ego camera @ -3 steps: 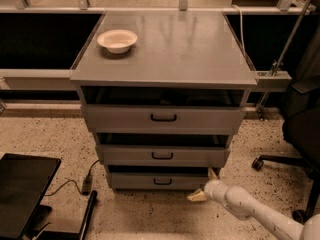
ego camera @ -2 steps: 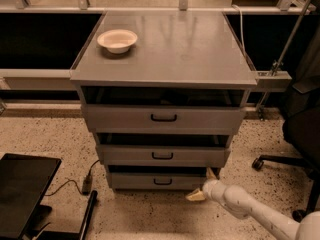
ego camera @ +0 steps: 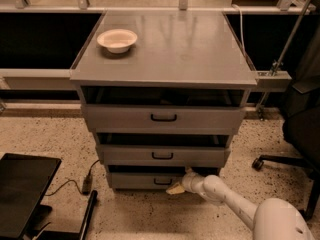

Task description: Open bottom drawer

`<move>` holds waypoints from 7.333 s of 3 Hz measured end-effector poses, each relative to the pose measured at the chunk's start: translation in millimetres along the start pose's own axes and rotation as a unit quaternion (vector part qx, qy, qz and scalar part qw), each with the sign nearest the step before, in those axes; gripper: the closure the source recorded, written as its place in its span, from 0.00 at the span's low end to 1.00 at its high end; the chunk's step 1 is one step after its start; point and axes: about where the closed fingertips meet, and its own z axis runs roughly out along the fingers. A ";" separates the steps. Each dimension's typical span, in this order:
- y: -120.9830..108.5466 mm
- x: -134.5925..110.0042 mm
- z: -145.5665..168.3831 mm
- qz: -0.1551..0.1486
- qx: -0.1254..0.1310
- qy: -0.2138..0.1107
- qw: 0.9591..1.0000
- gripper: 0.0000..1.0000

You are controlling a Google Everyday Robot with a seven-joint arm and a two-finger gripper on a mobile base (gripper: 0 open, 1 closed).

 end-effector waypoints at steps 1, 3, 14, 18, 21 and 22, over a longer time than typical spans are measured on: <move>-20.7 0.1 -1.5 -0.002 0.016 0.001 1.000 0.00; -4.8 36.0 19.6 -0.039 -0.010 0.071 0.997 0.00; 32.0 40.0 -22.0 -0.016 0.010 0.075 0.997 1.00; 68.5 48.8 -50.0 0.009 0.019 0.078 0.997 1.00; 84.7 48.7 -66.2 0.021 0.021 0.079 0.996 1.00; 102.0 56.9 -75.3 0.033 0.023 0.080 0.996 1.00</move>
Offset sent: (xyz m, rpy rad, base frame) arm 0.0117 -0.0180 -0.0145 -0.1494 0.0119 -0.0062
